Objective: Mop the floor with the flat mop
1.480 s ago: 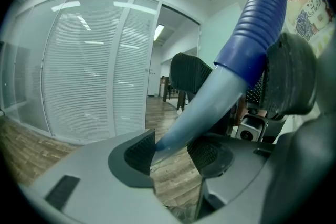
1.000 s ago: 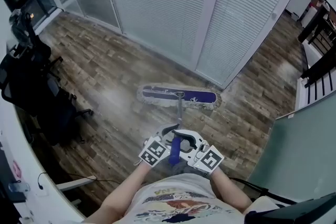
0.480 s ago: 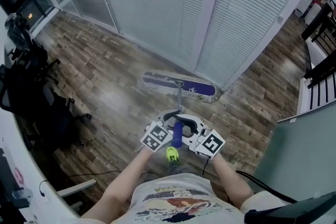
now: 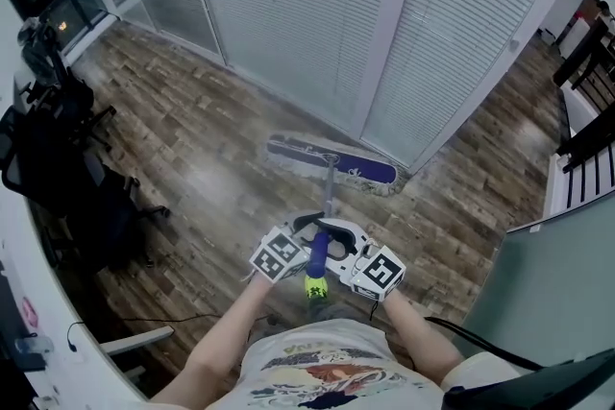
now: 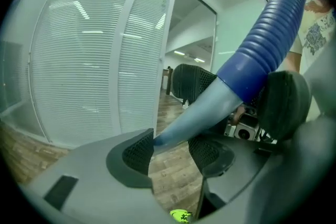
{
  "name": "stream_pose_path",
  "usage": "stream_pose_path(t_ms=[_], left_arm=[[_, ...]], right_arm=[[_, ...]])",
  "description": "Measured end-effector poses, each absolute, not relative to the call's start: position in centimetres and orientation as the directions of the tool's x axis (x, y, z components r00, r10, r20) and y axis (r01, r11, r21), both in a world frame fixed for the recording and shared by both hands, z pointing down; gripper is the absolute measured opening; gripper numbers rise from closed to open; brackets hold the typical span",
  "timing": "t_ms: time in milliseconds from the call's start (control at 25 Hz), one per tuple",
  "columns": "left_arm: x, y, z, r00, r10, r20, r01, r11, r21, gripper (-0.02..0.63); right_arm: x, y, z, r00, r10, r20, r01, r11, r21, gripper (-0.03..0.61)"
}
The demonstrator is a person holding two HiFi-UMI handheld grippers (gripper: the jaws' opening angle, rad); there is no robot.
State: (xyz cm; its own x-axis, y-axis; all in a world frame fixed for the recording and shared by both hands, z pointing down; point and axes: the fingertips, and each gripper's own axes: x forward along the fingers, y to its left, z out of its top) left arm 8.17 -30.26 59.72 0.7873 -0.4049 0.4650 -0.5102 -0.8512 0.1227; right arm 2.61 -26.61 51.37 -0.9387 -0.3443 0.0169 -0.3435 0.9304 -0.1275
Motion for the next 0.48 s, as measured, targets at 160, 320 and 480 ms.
stream_pose_path(t_ms=[160,320,480], left_arm=[[6.7,-25.5,58.9,0.8,-0.419,0.43,-0.48,-0.876,0.039,0.184],[5.0,-19.5,57.8,0.83,-0.461,0.314,-0.477,-0.878,-0.03,0.184],[3.1,-12.6,57.7,0.851,-0.46,0.255,-0.46,-0.886,-0.061,0.184]], right_arm=[[0.6,-21.6,50.8,-0.953,-0.302,0.014,-0.302,0.947,-0.107,0.198],[-1.4,-15.2,50.1,-0.962,-0.273,0.008,-0.272,0.955,-0.116,0.198],[-3.5,-8.2,50.0,-0.967,-0.256,0.019,-0.256,0.959,-0.123,0.198]])
